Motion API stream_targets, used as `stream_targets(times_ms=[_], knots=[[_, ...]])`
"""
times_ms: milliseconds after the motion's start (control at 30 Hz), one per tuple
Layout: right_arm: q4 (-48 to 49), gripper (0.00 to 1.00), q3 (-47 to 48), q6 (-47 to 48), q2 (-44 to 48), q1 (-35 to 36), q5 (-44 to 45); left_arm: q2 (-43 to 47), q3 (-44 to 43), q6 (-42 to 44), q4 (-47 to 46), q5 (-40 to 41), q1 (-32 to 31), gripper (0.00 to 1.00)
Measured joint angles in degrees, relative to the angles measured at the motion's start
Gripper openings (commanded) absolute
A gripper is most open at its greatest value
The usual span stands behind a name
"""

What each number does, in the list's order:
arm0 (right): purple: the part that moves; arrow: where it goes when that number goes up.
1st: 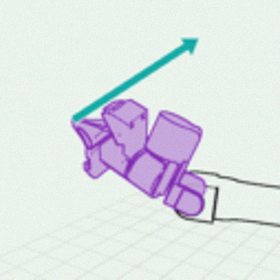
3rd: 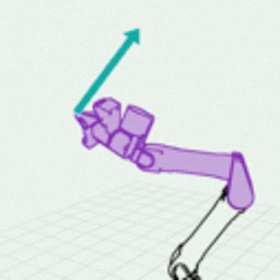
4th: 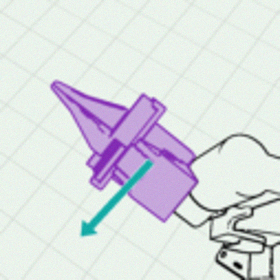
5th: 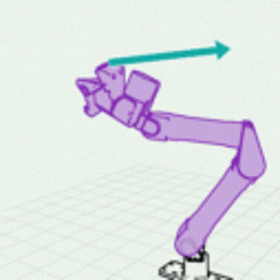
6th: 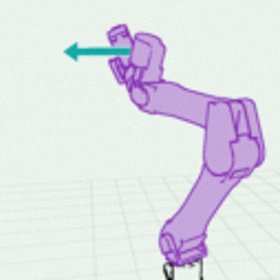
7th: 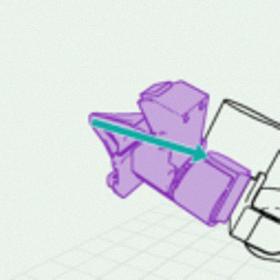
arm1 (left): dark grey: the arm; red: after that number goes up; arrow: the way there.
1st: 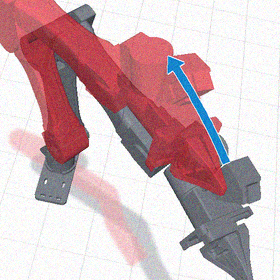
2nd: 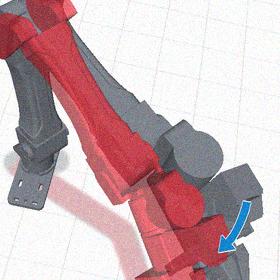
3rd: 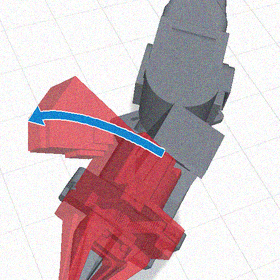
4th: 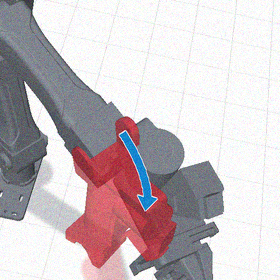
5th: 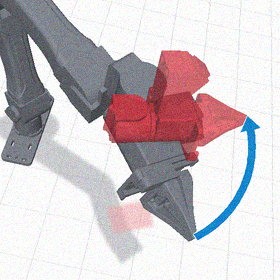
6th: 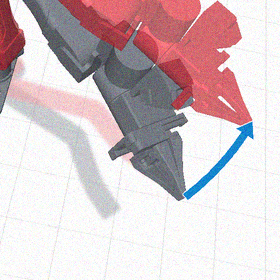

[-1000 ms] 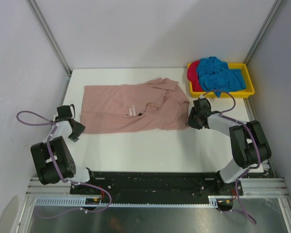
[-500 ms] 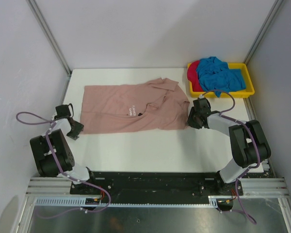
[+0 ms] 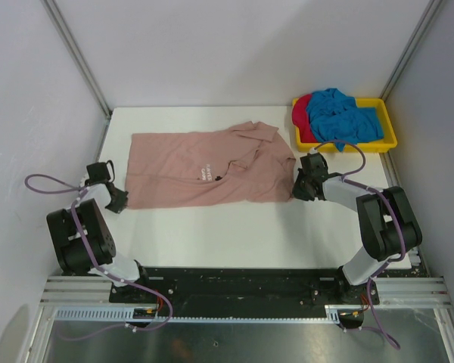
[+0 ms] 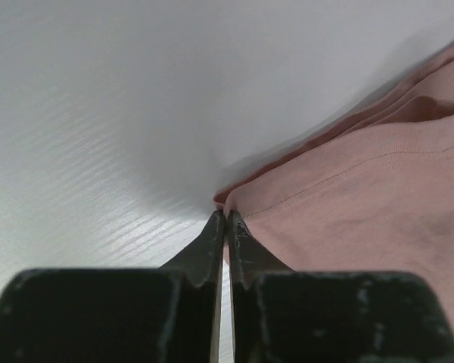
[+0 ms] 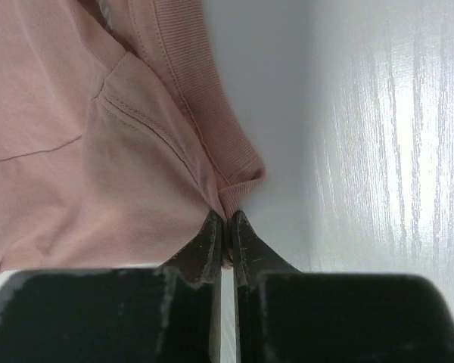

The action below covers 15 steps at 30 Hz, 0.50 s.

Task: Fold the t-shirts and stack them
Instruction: Fold the flattened tshirt in 1/3 of the way

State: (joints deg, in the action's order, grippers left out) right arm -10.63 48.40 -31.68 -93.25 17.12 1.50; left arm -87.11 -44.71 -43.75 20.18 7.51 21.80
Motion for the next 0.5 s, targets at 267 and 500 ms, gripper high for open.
stream_targets(times_ms=[267, 500], knots=[[-1.03, 0.00, 0.00, -0.07, 0.24, 0.07, 0.13, 2.99, 0.00, 0.28, 1.64, 3.45, -0.02, 0.00], [-6.88, 0.00, -0.55, -0.28, 3.41, 0.15, 0.39, 4.68, -0.11, 1.29, 6.23, 6.78, -0.02, 0.00]])
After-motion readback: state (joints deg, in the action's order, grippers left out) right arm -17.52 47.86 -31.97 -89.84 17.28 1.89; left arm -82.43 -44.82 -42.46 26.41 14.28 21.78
